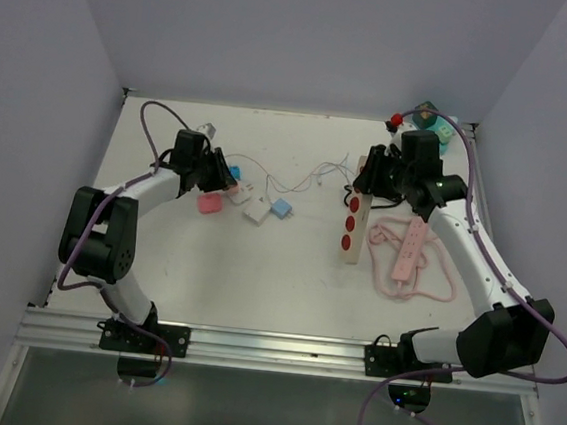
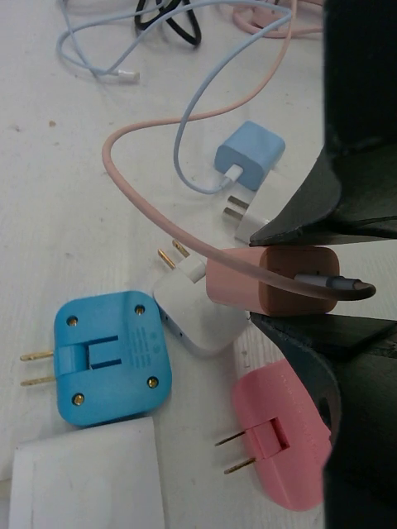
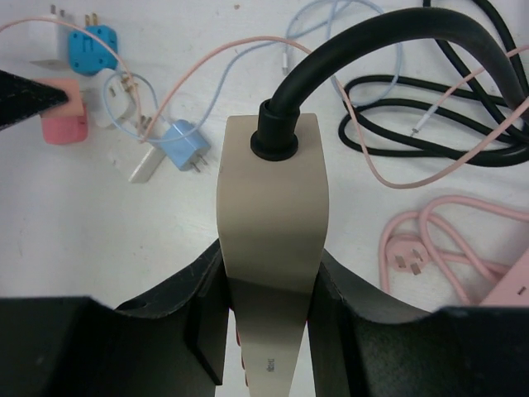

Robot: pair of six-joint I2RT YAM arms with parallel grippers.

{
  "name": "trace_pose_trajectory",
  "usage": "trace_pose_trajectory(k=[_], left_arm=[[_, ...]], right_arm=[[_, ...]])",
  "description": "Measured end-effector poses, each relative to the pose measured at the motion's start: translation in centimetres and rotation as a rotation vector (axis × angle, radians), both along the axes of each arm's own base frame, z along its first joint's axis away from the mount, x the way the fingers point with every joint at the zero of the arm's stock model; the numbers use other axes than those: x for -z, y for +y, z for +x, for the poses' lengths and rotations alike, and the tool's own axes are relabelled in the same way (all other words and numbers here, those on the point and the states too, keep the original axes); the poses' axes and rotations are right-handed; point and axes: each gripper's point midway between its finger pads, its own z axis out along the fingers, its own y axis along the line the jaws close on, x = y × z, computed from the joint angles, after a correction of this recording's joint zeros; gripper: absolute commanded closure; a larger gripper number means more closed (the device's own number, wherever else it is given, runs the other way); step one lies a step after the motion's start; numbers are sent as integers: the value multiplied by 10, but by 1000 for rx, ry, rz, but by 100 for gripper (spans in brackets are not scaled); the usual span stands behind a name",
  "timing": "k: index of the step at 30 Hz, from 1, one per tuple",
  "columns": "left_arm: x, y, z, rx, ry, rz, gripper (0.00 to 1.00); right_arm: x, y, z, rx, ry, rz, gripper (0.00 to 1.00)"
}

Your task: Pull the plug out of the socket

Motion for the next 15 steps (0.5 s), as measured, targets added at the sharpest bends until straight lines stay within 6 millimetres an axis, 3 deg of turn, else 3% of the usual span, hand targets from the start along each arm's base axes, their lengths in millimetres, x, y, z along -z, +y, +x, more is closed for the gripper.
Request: trace_pose_trajectory(k=[5, 9, 15], left_arm=[[25, 17, 6, -86, 78, -13, 100], [25, 32, 13, -138, 75, -7, 100], [25, 34, 13, -147, 77, -10, 86]], right_arm=[[11, -28, -8, 48, 73, -103, 100], [17, -69, -12, 163, 122, -202, 100], [29, -116, -9, 331, 206, -269, 100]])
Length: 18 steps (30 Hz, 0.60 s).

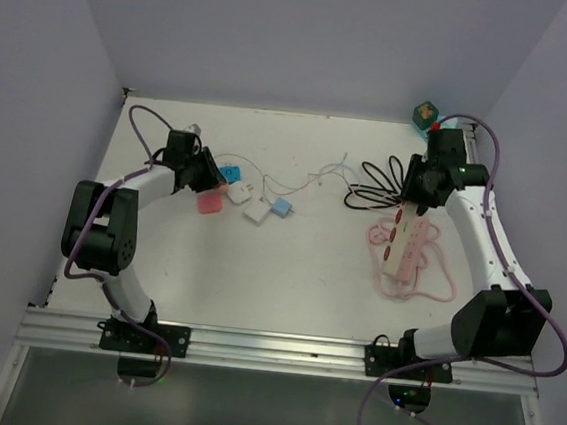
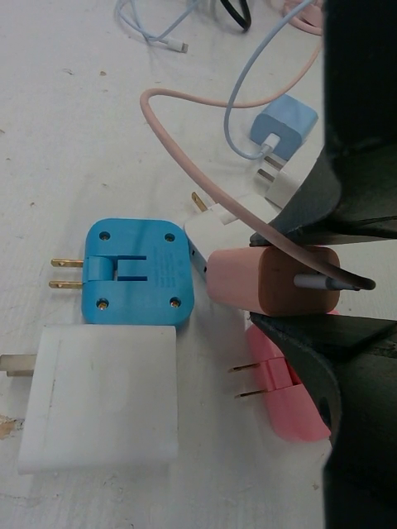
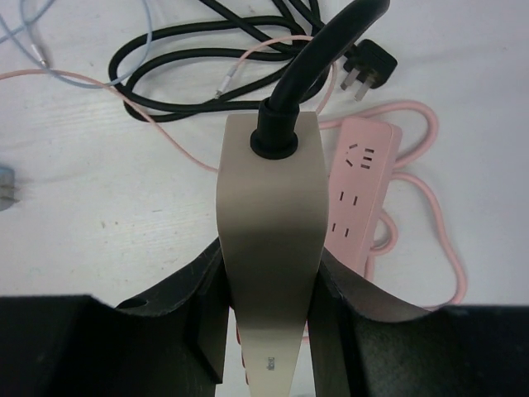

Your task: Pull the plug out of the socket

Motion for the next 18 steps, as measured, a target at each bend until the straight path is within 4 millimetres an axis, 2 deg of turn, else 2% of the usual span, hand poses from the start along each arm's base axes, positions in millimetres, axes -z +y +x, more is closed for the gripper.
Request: trace_pose_trajectory(k=[2, 3, 6, 8, 10, 13, 17, 18], left_arm=[[0, 0, -1, 1, 0, -1, 81], [0, 0, -2, 2, 0, -1, 73], [-2, 1, -9, 3, 4, 0, 63], [-8, 1, -14, 5, -3, 1, 57], [-17, 3, -17, 12, -23, 6, 46], [-38, 4, -17, 20, -76, 12, 33], [-66, 7, -19, 29, -148, 22, 23], [-71, 8, -20, 34, -162, 29, 21]], right_arm=[[12, -7, 3, 38, 42, 0, 100], [20, -9, 5, 51, 66, 2, 100], [44, -14, 9, 85, 142, 5, 100], [58, -19, 14, 108, 182, 5, 100], [65, -22, 21, 127, 199, 10, 98], [68, -23, 36, 142, 194, 25, 86], [71, -21, 56, 153, 179, 41, 64], [72, -20, 61, 153, 176, 45, 56]])
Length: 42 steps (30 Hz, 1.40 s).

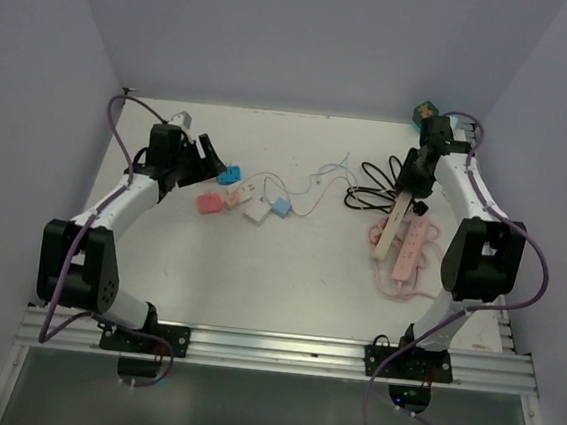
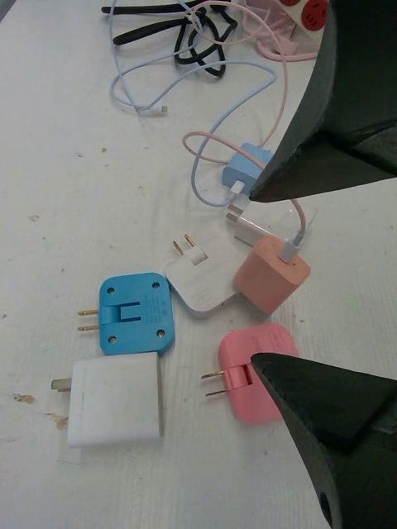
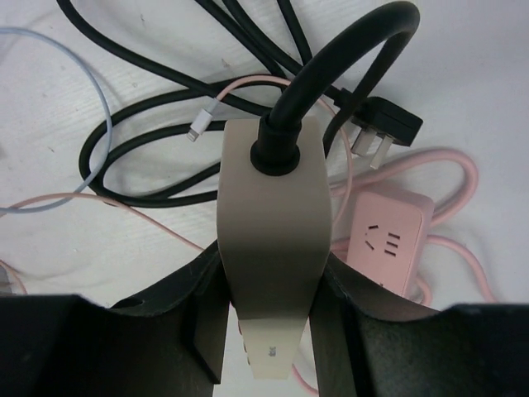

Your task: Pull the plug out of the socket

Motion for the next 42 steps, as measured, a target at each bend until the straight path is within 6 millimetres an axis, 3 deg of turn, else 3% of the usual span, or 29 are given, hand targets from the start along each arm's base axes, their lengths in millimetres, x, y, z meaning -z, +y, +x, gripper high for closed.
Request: trace_pose_trajectory(k=[2, 6, 8, 12, 18, 22, 26, 30, 33, 38, 42], left_arm=[[-10, 3, -4, 3, -21, 16, 20], [-25, 13, -12, -5, -55, 68, 14], [-33, 19, -17, -14, -81, 103, 14], [-42, 33, -33, -35, -124, 176, 13], [-33, 51, -51, -62, -134, 269, 13], [-16, 59, -57, -70, -109, 315, 13], [-7, 62, -58, -70, -88, 340, 13], [0, 64, -56, -67, -72, 354, 13], [7, 66, -56, -68, -51, 366, 13], [10, 70, -55, -76, -40, 389, 13], [14, 73, -55, -77, -30, 405, 13]], right_arm=[[2, 2, 7, 2, -5, 9, 45], [-8, 4, 18, 7, -49, 24, 33], [-17, 6, 26, 7, -97, 32, 26], [-49, 13, 36, -11, -225, 60, 22], [-121, 38, 51, -73, -486, 86, 20], [-135, 60, 71, -115, -567, 100, 19], [-116, 83, 104, -151, -588, 96, 18], [-74, 103, 142, -175, -564, 61, 16], [-43, 107, 170, -176, -542, 26, 15], [-9, 83, 219, -124, -525, -20, 17], [-1, 32, 234, -52, -527, -61, 16]])
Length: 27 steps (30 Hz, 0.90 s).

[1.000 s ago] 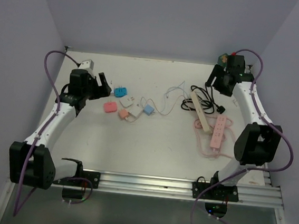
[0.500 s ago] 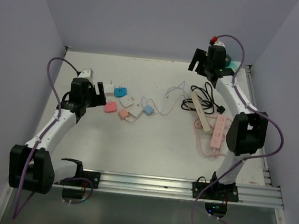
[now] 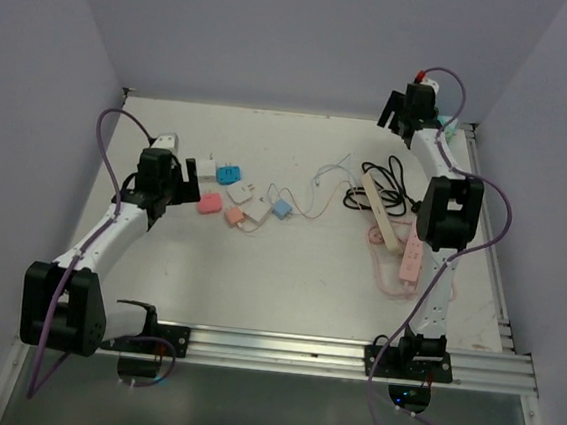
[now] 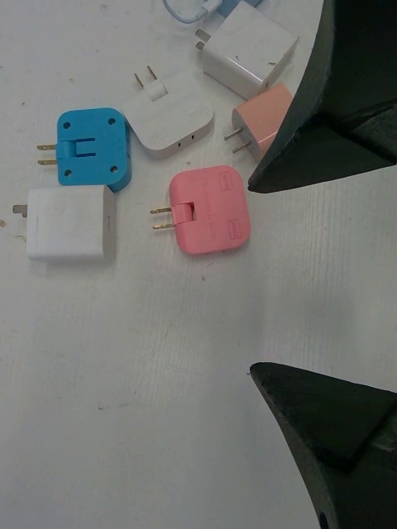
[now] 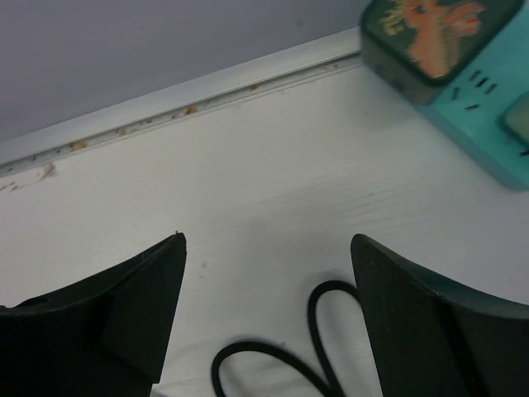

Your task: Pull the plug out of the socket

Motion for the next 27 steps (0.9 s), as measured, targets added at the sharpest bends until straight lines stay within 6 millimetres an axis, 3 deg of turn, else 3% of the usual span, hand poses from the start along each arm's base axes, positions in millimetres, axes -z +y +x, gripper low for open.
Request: trace_pose_trajectory(k=[4, 7, 14, 19, 27], left_arm=[[4, 2, 0, -2, 12, 9, 13], [6, 3, 0, -6, 20, 13, 13], [14, 7, 0, -17, 44, 18, 14], [18, 7, 0, -17, 56, 19, 14], [22, 7, 0, -16, 67, 19, 14]], right_arm=[[-5, -61, 9, 102, -24, -89, 15], [-13, -88, 17, 161, -59, -154, 15], [-3, -113, 30, 218, -90, -244, 15], [14, -149, 37, 253, -84, -241, 15], [10, -190, 34, 268, -92, -209, 15]])
